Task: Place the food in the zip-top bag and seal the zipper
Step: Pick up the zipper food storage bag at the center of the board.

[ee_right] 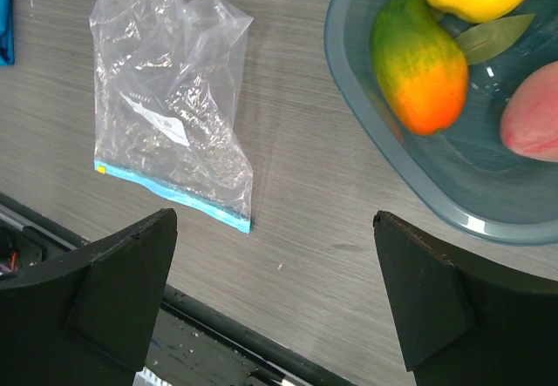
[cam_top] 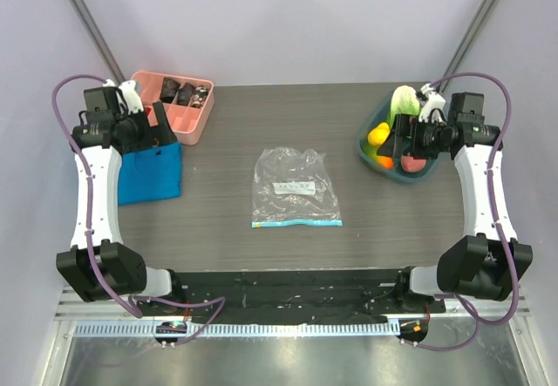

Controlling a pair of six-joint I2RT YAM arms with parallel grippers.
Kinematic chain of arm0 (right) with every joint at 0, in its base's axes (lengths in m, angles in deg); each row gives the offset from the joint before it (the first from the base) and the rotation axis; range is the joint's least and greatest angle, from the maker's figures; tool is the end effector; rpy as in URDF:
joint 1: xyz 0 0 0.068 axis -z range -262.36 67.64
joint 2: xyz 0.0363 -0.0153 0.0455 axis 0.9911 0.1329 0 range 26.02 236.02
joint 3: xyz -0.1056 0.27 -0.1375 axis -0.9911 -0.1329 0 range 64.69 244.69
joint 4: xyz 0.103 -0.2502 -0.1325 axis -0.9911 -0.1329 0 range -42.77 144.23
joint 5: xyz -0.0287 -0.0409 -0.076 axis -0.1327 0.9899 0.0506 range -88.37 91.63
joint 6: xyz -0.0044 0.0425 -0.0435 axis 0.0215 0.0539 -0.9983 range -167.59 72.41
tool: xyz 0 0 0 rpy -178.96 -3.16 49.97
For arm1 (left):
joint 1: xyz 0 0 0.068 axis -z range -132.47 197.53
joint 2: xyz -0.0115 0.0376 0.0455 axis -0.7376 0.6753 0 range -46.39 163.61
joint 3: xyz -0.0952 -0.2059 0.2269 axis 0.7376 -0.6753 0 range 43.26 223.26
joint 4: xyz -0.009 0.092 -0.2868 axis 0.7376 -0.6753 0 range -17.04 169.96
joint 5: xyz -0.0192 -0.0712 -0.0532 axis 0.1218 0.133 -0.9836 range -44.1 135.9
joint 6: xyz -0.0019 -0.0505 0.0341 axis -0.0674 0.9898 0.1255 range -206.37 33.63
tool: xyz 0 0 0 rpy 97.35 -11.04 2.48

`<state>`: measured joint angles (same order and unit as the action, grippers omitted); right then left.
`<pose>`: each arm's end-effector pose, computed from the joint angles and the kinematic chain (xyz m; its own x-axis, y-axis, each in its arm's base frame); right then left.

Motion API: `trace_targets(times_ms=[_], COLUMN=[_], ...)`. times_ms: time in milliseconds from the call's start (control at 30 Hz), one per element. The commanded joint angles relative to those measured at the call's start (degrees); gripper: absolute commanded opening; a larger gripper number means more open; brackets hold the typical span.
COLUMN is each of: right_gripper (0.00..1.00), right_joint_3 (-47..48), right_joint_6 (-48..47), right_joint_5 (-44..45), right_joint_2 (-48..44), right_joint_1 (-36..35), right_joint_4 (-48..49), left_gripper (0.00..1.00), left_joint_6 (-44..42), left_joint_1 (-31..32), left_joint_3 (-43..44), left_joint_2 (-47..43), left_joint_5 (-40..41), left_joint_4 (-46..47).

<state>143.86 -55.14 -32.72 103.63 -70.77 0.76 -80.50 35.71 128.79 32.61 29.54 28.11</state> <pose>0.3060 -0.0364 0.3996 -0.7413 0.0414 -0.6699 -0.2748 0.8918 0.3593 0.3173 0.0532 0.4297 -0.6920 -0.2450 -0.6790 -0.0738 0.9597 -0.2712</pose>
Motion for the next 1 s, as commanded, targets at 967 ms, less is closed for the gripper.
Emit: trace_targets(times_ms=[967], right_gripper=[1.00], right_joint_3=[-15.2], right_joint_6=[-5.5], right_joint_5=[4.6], right_joint_2=[23.3], right_joint_1=[-23.2], right_joint_4=[22.3], left_gripper=[1.00], left_joint_6=[-4.7], left_joint_1=[4.3], left_joint_3=[-25.1], left_joint_2=[-21.9], left_joint_5=[-26.4], left_joint_4=[22.7])
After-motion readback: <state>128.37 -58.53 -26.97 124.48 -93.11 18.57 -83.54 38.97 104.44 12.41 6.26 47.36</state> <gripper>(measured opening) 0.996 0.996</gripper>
